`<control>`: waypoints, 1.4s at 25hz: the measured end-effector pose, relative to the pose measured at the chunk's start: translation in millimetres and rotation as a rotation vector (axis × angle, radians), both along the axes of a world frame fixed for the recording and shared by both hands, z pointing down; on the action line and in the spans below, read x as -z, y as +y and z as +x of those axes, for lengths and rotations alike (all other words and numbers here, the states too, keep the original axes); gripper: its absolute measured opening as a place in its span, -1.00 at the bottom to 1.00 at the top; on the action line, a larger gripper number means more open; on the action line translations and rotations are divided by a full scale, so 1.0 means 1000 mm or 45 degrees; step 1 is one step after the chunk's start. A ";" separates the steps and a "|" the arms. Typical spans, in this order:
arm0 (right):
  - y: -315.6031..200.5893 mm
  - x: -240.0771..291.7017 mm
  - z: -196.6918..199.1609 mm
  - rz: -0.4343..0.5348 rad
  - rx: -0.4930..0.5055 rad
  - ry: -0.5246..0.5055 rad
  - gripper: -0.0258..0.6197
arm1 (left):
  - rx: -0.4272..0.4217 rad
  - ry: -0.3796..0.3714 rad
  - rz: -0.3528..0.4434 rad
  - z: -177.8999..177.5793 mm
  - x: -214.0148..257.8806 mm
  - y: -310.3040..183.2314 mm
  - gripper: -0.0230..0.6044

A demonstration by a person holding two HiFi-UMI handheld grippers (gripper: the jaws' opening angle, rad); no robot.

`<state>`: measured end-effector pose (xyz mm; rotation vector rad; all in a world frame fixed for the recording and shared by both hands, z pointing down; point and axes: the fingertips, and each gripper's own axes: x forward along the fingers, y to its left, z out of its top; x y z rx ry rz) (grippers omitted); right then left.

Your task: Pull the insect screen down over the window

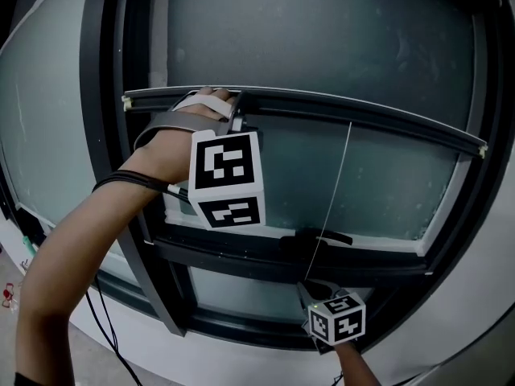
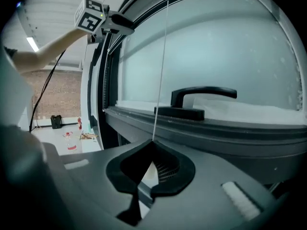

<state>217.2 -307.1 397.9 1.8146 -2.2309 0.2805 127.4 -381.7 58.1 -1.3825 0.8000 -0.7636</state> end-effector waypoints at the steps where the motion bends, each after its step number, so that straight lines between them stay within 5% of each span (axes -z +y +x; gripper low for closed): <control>1: 0.001 -0.012 0.001 -0.028 0.002 0.013 -0.91 | 0.001 -0.012 -0.016 0.001 -0.012 -0.001 -0.44; 5: 0.004 -0.048 0.005 -0.053 -0.001 0.008 -0.91 | 0.008 -0.029 -0.052 0.003 -0.054 -0.001 -0.33; 10: -0.001 -0.040 0.020 -0.026 -0.008 0.057 -0.90 | 0.035 -0.002 -0.068 0.007 -0.043 0.003 -0.34; 25: 0.021 -0.179 0.008 -0.295 -0.089 0.018 -0.90 | -0.002 -0.117 -0.214 0.004 -0.180 -0.002 -0.37; 35: 0.025 -0.220 0.006 -0.330 -0.100 0.027 -0.90 | 0.016 -0.137 -0.246 0.004 -0.223 -0.006 -0.35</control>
